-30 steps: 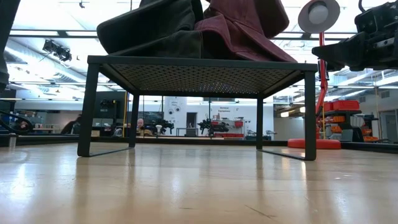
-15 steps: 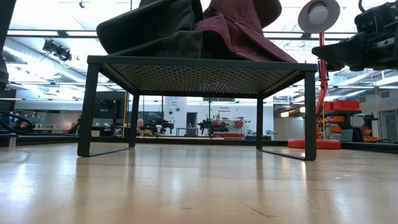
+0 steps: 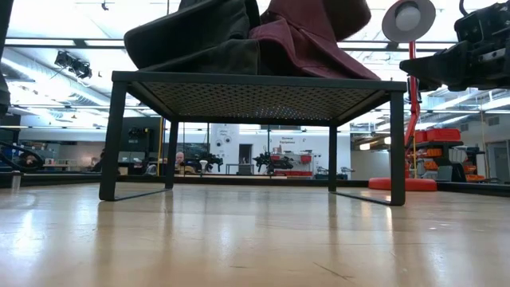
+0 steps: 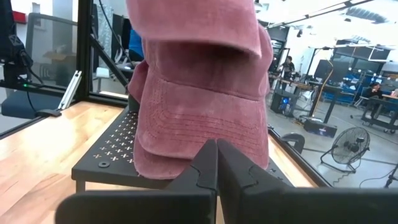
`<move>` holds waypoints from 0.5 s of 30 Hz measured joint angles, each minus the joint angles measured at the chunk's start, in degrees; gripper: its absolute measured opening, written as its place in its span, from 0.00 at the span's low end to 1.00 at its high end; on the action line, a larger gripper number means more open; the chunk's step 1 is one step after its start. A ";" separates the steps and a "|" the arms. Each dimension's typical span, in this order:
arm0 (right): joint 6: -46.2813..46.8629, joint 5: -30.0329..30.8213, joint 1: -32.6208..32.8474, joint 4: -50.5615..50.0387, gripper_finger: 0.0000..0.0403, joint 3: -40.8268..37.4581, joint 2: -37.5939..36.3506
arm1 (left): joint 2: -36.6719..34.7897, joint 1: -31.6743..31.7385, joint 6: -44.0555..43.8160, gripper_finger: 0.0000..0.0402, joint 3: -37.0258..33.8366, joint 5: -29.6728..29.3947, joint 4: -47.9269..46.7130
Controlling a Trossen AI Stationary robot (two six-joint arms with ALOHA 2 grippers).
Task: Pick & Place hat
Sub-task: Stack the red cap on top of the red cap on the shelf
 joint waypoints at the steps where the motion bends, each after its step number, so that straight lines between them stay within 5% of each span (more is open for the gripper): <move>1: 0.00 -0.02 0.00 0.00 0.01 0.00 0.00 | -0.37 0.01 0.50 0.01 -0.76 -0.27 0.97; 15: 0.00 0.00 0.00 0.02 0.01 0.00 0.00 | -1.62 0.09 0.36 0.01 -8.98 -0.62 3.43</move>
